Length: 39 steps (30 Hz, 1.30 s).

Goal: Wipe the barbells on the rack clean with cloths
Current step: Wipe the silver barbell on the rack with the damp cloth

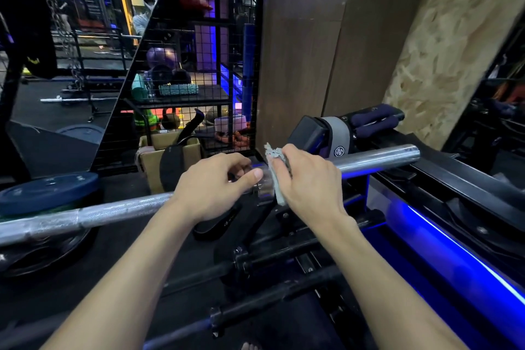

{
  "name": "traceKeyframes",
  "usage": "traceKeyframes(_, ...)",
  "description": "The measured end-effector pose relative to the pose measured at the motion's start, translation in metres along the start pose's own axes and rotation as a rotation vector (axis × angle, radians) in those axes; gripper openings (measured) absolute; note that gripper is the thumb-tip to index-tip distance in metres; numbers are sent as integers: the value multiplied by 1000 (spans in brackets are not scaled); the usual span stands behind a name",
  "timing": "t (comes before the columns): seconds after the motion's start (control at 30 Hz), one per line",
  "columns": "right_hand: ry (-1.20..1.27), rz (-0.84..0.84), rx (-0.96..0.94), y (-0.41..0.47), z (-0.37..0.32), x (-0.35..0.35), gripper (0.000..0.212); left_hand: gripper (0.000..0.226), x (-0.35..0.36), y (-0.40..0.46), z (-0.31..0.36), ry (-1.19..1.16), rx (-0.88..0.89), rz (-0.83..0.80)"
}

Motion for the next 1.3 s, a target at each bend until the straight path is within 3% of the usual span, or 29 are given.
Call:
traceKeyframes(0.2, 94, 74, -21, -3, -8, 6, 27, 50, 0, -1, 0, -8, -6, 9)
traceKeyframes(0.37, -72, 165, -155, 1, 1, 9, 27, 52, 0, -2, 0, 14, -20, 18)
traceKeyframes(0.5, -91, 185, -24, 3, 27, 7, 28, 51, -1, -4, 2, 21, -22, 15)
traceKeyframes(0.67, 60, 96, -12, -5, -7, 17, 25, 51, -1, -6, 3, 28, -18, 16)
traceKeyframes(0.8, -24, 0, 47, -1, 8, 8, 25, 49, -3, -4, 1, 25, -25, -23)
traceKeyframes(0.9, 75, 14, 39, 5, 3, 1, 24, 45, -4, -4, 2, 24, -18, -25)
traceKeyframes(1.13, 294, -7, -192, -13, -24, 0, 16, 19, -2, -4, 2, 74, -23, -31)
traceKeyframes(1.3, 248, 31, -109, -3, -15, 4, 14, 20, -2, -5, 0, 65, -8, -17)
Point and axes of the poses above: each hand's wrist, its own y-axis towards the middle knuckle, its own x-axis out of the palm, z = x × y, the point moved 2 cm from there along y, towards the middle knuckle, and after that the axes turned 5 degrees about -y, right-handed, at the moved point
